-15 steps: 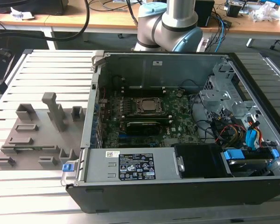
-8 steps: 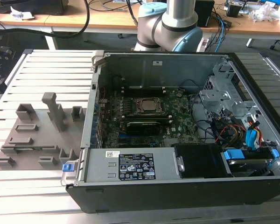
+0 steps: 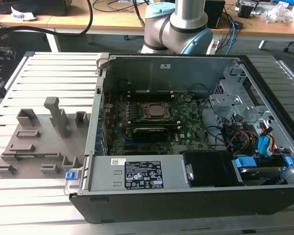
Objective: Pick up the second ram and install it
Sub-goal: 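Pick up the second ram and move it above second insertion slot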
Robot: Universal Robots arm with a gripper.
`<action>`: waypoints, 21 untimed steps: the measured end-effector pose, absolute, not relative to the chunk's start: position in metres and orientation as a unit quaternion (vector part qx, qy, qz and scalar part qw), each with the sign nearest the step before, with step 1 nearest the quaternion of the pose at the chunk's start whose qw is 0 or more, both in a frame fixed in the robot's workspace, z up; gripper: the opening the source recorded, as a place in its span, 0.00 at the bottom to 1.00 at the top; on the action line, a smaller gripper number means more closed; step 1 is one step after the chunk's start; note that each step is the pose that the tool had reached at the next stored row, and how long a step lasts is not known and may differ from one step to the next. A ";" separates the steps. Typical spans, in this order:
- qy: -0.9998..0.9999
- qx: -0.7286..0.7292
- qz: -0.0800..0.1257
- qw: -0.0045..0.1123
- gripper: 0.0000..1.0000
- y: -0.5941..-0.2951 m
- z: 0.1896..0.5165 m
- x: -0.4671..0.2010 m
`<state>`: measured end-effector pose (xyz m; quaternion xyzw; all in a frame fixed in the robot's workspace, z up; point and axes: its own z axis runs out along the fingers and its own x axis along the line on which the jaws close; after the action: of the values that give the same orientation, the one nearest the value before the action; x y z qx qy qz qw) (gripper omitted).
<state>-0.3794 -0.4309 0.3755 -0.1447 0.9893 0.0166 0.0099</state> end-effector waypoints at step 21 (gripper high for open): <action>0.938 -0.345 0.018 0.006 0.10 -0.431 0.376 -0.379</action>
<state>-0.3794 -0.4309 0.3755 -0.3448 0.9385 0.0183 0.0063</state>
